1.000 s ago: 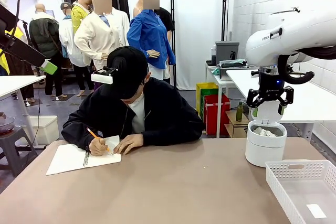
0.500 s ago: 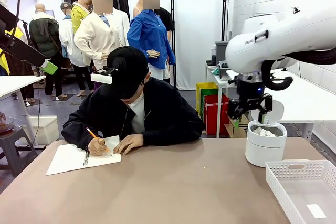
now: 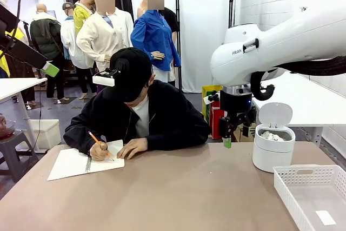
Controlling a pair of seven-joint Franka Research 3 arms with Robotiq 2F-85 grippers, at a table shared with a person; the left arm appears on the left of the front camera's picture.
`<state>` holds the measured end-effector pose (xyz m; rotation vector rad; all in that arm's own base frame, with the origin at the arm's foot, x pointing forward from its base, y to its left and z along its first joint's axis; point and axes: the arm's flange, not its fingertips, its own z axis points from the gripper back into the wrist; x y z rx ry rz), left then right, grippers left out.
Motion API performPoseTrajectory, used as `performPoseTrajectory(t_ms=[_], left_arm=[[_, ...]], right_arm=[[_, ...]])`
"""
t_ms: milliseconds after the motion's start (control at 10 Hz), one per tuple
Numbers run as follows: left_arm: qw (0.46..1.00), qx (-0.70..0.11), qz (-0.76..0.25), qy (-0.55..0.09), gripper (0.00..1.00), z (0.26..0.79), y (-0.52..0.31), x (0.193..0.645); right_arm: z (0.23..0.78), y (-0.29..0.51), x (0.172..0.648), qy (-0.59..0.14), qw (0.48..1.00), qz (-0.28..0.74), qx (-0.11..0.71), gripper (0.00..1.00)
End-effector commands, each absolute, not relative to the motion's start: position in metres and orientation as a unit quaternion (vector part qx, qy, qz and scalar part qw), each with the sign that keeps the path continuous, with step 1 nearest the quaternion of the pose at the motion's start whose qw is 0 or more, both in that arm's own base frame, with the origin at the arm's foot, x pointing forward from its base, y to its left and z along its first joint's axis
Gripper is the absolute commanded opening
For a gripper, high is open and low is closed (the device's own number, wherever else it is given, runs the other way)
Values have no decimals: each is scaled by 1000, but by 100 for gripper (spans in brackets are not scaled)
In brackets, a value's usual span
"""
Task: Sort the paper based on its condition.
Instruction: If a person hands you a paper, place it in the Organizing basket , and if it's crumpled, put it in the Trash can.
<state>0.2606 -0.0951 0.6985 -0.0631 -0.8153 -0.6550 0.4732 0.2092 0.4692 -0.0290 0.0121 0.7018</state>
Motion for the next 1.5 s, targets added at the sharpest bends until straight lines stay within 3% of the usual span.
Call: performPoseTrajectory(t_ms=[0, 200, 300, 1300, 1400], left_arm=[[866, -30, -312, -390, 100, 699, -94, 260], [866, -30, -312, -390, 100, 699, -94, 260], [866, -30, -312, -390, 100, 699, -94, 260], [866, -30, -312, -390, 100, 699, -94, 260], [866, -30, -312, -390, 100, 699, -94, 260]], right_arm=[[468, 212, 475, -12, 916, 401, 18, 100], [456, 229, 491, 3, 914, 405, 2, 100], [470, 220, 473, -10, 918, 396, 1, 100], [472, 222, 476, -12, 916, 401, 2, 100], [478, 234, 448, -43, 891, 450, 45, 100]])
